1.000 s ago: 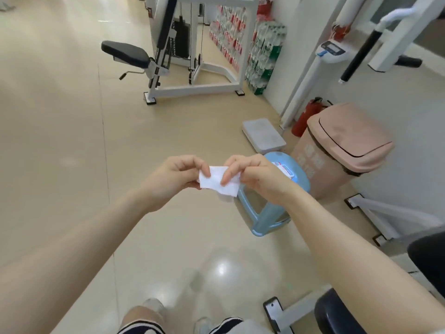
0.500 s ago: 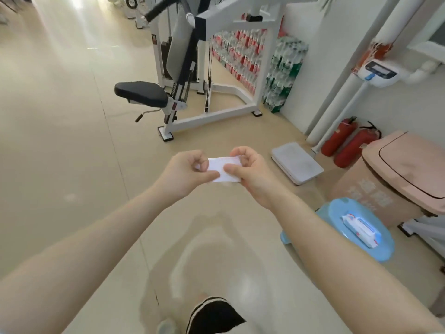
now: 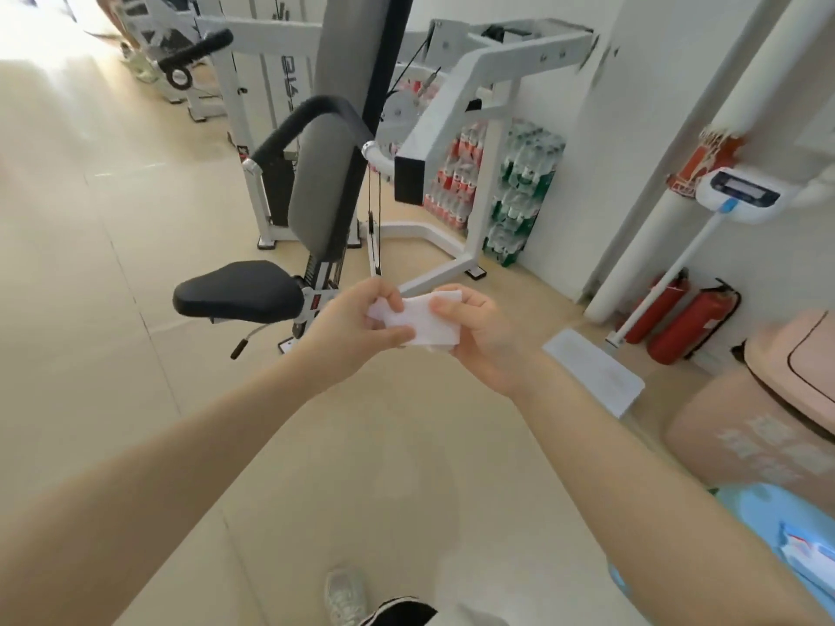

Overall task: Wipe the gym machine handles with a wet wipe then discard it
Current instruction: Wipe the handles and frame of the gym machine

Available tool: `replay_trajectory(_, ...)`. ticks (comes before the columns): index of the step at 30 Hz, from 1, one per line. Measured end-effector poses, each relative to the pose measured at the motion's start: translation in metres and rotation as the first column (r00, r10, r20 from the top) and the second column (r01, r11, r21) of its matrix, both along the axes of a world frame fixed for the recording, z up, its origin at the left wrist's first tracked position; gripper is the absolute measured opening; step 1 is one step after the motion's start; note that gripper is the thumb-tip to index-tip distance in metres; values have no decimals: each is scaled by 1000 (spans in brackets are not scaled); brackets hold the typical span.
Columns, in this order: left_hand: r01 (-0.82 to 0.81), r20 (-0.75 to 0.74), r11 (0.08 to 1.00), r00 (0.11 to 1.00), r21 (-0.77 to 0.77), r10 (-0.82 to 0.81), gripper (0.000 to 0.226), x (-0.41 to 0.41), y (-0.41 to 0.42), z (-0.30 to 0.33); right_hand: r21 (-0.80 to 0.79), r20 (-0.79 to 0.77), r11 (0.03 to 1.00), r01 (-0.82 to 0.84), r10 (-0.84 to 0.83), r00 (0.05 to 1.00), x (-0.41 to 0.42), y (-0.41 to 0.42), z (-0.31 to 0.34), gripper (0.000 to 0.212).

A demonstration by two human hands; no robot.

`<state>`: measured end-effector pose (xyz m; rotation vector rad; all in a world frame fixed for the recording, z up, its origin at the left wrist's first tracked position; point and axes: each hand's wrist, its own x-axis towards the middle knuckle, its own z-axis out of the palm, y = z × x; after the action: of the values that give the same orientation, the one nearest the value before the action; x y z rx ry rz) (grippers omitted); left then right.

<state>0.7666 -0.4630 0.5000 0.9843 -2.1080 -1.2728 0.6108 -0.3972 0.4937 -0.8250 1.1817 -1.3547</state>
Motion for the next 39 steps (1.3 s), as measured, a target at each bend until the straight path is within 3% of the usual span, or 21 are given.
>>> replay_trajectory(10, 219, 108, 962, 973, -166, -203, 22, -36, -259, 47, -108, -173, 957, 269, -285, 943, -12, -215, 45, 12)
replay_trajectory(16, 449, 212, 825, 893, -344, -397, 26, -67, -395, 55, -75, -114, 775, 627, -631, 767, -21, -324, 38, 8)
replay_trajectory(18, 511, 270, 759, 859, -404, -434, 30, -78, -438, 60, -55, -155, 652, 756, -754, 638, -23, -354, 42, 5)
replay_trajectory(19, 540, 308, 721, 841, -434, -445, 30, -82, -458, 63, -73, -250, 571, 817, -804, 540, -25, -368, 45, 4)
replay_trajectory(20, 571, 342, 674, 821, -469, -457, 29, -87, -476, 65, -128, -385, 480, 868, -830, 403, -28, -380, 49, 5)
replay_trajectory(22, 626, 400, 556, 779, -547, -483, 27, -98, -508, 67, -372, -618, 312, 874, -786, 18, -30, -400, 54, 7)
replay_trajectory(23, 643, 423, 506, 763, -575, -488, 28, -103, -521, 67, -506, -691, 312, 804, -705, -162, -31, -408, 53, 8)
replay_trajectory(24, 656, 443, 463, 750, -596, -492, 30, -109, -533, 67, -556, -767, 397, 730, -584, -267, -30, -416, 46, 8)
replay_trajectory(25, 672, 465, 421, 733, -609, -497, 32, -115, -542, 65, -503, -849, 517, 693, -447, -282, -25, -424, 39, 8)
replay_trajectory(27, 717, 515, 347, 684, -605, -516, 35, -123, -553, 61, -274, -957, 635, 723, -255, -139, -13, -435, 22, 15)
replay_trajectory(29, 747, 535, 317, 648, -584, -542, 34, -130, -559, 57, -200, -968, 646, 736, -246, -47, -2, -436, 16, 25)
replay_trajectory(33, 754, 543, 268, 629, -599, -556, 28, -141, -563, 54, -202, -916, 608, 768, -394, 71, -4, -428, 29, 28)
replay_trajectory(39, 743, 496, 300, 638, -598, -589, 31, -142, -568, 52, -185, -961, 671, 718, -277, 12, -15, -462, 27, 31)
